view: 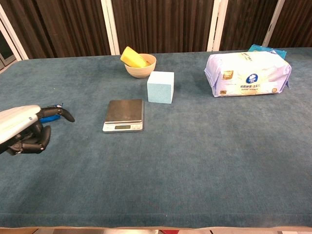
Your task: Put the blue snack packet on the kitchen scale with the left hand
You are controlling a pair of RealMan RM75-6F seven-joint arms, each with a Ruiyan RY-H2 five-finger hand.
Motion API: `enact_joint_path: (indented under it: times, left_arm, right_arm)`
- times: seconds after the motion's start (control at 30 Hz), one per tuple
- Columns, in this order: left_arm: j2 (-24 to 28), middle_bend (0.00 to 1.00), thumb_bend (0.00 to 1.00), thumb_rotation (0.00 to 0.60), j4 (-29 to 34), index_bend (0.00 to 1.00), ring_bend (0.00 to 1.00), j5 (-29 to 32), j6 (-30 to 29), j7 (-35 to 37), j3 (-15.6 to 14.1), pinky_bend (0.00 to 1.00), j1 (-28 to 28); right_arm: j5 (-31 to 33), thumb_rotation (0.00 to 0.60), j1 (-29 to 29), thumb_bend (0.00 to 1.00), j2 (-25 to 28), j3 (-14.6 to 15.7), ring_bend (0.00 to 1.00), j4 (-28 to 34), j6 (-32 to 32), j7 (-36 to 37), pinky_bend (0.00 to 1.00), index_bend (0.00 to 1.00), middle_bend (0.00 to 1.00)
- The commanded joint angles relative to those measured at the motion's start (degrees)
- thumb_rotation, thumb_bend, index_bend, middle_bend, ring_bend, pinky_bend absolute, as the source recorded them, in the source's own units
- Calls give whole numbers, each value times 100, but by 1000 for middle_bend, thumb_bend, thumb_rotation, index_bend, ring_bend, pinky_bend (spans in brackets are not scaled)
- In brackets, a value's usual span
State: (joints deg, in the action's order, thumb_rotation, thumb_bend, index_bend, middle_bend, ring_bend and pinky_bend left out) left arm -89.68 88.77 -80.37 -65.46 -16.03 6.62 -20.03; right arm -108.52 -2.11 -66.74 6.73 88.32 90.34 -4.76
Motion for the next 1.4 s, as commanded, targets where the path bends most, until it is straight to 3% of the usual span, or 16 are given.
enact_joint_path:
  times: [0.03,0.57,1.2,1.4]
  left_arm:
    - [-302,1000,787,600,-92,266,1000,295,163,-237,227,1000,-245]
    - [-1228,1000,583,600,-857,248,1000,879,118,-946,336,1000,-635]
    - [-1883,1000,557,600,-1686,247,1000,1204,144,-1385,400,1000,-960]
    - [-1920,1000,556,600,-1673,258,1000,1098,34,-1391,322,1000,-987]
  right_arm:
    - [10,600,-9,193,6,7,0,13,-25,-12,0,0,0]
    - [66,600,-42,193,38,44,0,66,-116,-35,0,0,0]
    - [162,600,-40,193,120,39,0,112,-107,45,0,0,0]
    - [187,600,-29,193,143,42,0,116,-100,56,0,0,0]
